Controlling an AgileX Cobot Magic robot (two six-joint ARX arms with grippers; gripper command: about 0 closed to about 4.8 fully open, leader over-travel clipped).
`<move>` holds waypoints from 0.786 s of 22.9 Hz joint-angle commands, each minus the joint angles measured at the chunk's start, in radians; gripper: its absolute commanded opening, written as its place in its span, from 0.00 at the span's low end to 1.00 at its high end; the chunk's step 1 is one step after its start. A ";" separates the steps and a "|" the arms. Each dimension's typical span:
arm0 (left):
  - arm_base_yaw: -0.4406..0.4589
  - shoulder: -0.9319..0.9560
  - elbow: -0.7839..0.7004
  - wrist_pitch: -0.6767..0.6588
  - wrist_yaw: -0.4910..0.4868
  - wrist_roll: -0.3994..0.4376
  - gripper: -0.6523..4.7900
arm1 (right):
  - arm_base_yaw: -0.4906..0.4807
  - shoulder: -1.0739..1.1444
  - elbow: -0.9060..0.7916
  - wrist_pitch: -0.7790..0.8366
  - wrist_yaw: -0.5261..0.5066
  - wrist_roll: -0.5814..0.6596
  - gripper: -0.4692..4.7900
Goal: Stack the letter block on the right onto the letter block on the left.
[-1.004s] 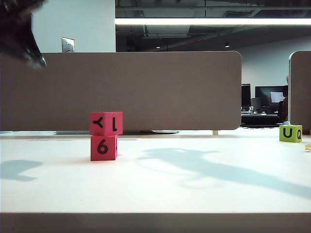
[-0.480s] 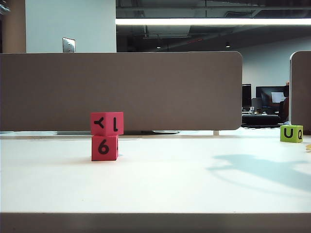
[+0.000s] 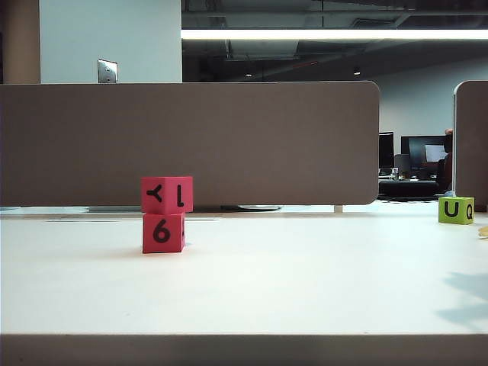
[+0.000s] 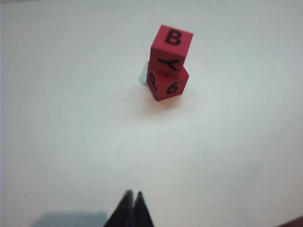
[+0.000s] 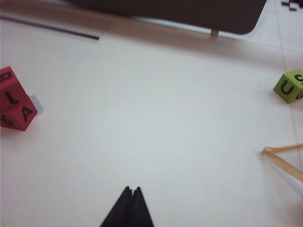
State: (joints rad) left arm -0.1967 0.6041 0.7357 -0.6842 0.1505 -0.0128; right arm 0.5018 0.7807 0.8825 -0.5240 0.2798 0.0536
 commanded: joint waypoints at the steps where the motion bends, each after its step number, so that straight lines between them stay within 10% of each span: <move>1: 0.001 -0.071 -0.116 0.116 -0.016 -0.014 0.11 | 0.001 -0.091 -0.164 0.144 -0.001 0.002 0.08; 9: 0.001 -0.116 -0.261 0.258 -0.109 -0.136 0.11 | 0.002 -0.139 -0.448 0.239 0.121 0.096 0.11; 18: 0.001 -0.127 -0.489 0.511 0.011 -0.043 0.11 | 0.002 -0.410 -0.736 0.534 -0.068 0.096 0.09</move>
State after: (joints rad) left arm -0.1967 0.4866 0.2573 -0.2089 0.1497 -0.0628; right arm 0.5037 0.4080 0.1558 -0.0483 0.2356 0.1455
